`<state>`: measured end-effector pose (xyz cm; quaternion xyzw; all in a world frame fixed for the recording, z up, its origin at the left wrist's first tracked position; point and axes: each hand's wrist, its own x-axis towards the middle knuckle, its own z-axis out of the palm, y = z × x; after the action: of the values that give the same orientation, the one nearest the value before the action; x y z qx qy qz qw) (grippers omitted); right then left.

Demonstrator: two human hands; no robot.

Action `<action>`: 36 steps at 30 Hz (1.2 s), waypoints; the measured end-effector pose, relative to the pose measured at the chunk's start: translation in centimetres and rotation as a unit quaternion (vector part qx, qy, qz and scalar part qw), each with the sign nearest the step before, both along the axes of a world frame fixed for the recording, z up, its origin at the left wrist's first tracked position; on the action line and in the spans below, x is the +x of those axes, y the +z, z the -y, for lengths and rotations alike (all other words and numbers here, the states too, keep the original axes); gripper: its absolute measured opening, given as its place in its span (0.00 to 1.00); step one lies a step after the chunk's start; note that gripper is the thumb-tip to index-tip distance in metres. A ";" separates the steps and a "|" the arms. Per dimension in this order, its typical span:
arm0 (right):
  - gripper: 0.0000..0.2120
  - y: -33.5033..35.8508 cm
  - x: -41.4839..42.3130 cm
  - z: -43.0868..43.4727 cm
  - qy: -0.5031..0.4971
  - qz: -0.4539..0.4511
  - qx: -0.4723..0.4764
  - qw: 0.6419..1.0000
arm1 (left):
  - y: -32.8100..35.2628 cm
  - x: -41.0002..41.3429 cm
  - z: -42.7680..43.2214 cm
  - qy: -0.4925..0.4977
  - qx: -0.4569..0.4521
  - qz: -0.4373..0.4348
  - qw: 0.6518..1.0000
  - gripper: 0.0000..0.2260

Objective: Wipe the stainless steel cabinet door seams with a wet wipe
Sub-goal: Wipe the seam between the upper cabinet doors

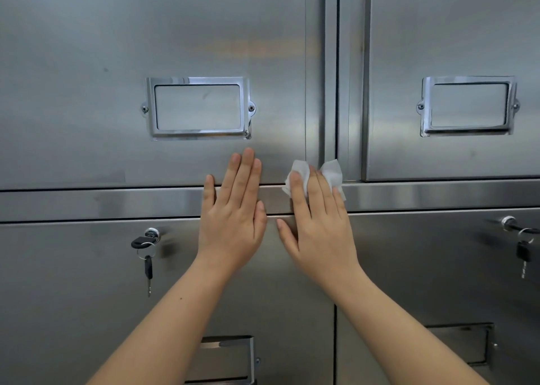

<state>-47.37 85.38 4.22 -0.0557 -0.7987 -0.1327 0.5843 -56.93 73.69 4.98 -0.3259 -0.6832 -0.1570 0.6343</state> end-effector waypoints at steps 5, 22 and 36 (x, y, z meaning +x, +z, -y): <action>0.27 -0.1 0.7 -0.1 0.030 0.015 -0.009 0.999 | 0.1 0.1 0.0 -0.003 -0.001 0.001 1.000 0.25; 0.26 -1.9 3.1 0.5 0.056 0.049 -0.011 0.997 | -2.7 4.2 1.2 -0.028 -0.024 0.062 0.997 0.23; 0.24 -5.8 5.2 1.5 0.045 0.019 0.002 0.999 | -7.4 8.3 2.7 -0.048 -0.061 0.130 0.988 0.20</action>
<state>-42.13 83.89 -1.61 -0.0165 -0.8112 -0.1090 0.5743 -48.68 71.02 -2.41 -0.3737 -0.7517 -0.1862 0.5106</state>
